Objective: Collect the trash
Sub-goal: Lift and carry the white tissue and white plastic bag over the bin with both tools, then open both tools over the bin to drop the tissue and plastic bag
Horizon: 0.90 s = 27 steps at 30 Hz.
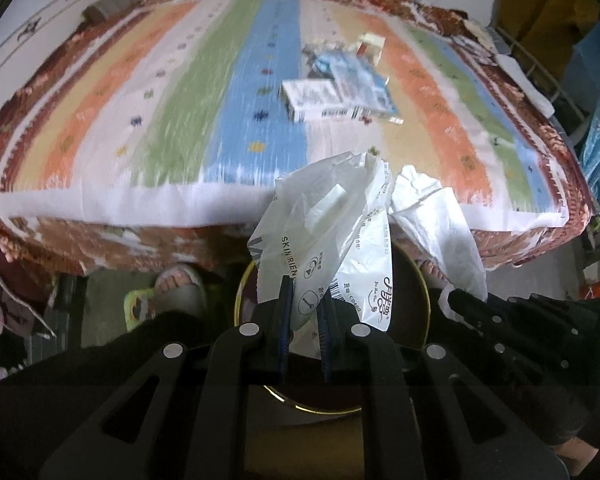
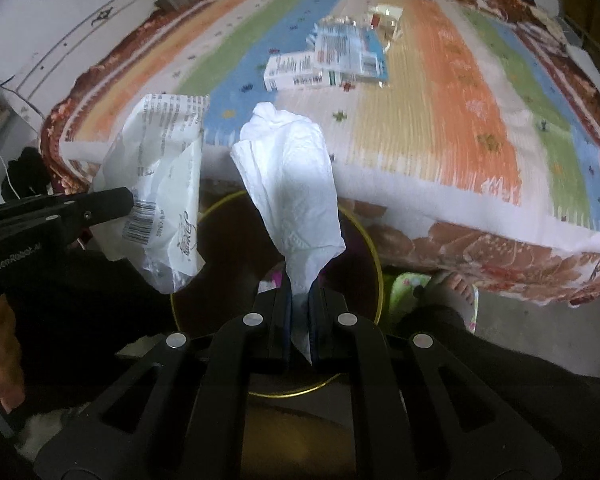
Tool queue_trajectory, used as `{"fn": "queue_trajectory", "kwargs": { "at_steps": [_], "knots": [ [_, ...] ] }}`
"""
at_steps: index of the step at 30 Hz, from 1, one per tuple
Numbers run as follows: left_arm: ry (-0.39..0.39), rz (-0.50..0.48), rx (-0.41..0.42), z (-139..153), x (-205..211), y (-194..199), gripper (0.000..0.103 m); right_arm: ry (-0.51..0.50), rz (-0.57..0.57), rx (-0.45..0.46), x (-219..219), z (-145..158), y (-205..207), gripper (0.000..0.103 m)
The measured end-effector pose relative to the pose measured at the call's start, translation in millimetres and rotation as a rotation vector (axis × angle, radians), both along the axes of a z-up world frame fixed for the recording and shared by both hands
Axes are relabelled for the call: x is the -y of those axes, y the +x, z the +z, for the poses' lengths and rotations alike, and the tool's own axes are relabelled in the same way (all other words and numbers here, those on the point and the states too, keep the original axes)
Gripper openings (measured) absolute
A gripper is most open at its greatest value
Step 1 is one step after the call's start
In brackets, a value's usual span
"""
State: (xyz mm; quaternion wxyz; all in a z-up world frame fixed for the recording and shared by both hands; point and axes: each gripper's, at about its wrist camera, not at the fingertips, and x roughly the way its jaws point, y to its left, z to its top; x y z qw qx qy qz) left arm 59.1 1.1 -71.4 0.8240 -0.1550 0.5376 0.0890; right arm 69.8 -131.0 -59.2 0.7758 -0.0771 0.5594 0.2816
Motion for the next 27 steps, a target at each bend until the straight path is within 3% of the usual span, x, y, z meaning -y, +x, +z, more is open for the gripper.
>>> {"fn": "queue_trajectory", "kwargs": {
  "at_steps": [9,17,18,19,20,21,27],
  "knots": [
    [-0.089,0.02,-0.142,-42.9,2.7,15.2,0.011,-0.025,-0.029,-0.191,-5.0,-43.2,4.7,0.006],
    [-0.056,0.025,-0.177,-54.3,3.2,19.7,0.012,-0.038,-0.054,-0.248,-4.7,-58.5,8.0,0.007],
    [-0.06,0.028,-0.174,-53.9,2.3,20.2,0.013,-0.035,-0.053,-0.253,-5.3,-58.6,8.0,0.01],
    [-0.071,0.03,-0.172,-53.9,1.4,20.0,0.022,-0.028,-0.053,-0.259,-4.8,-58.6,8.8,0.015],
    [-0.079,0.032,-0.171,-53.8,0.5,20.4,0.035,-0.02,-0.061,-0.266,-3.7,-59.0,9.5,0.028],
    [-0.082,0.037,-0.167,-52.9,-0.6,20.5,0.042,-0.01,-0.074,-0.268,-1.2,-59.0,11.2,0.042],
    [-0.082,0.071,-0.126,-43.3,-8.2,20.4,0.048,0.023,-0.104,-0.261,4.0,-53.1,17.1,0.051]
  ]
}}
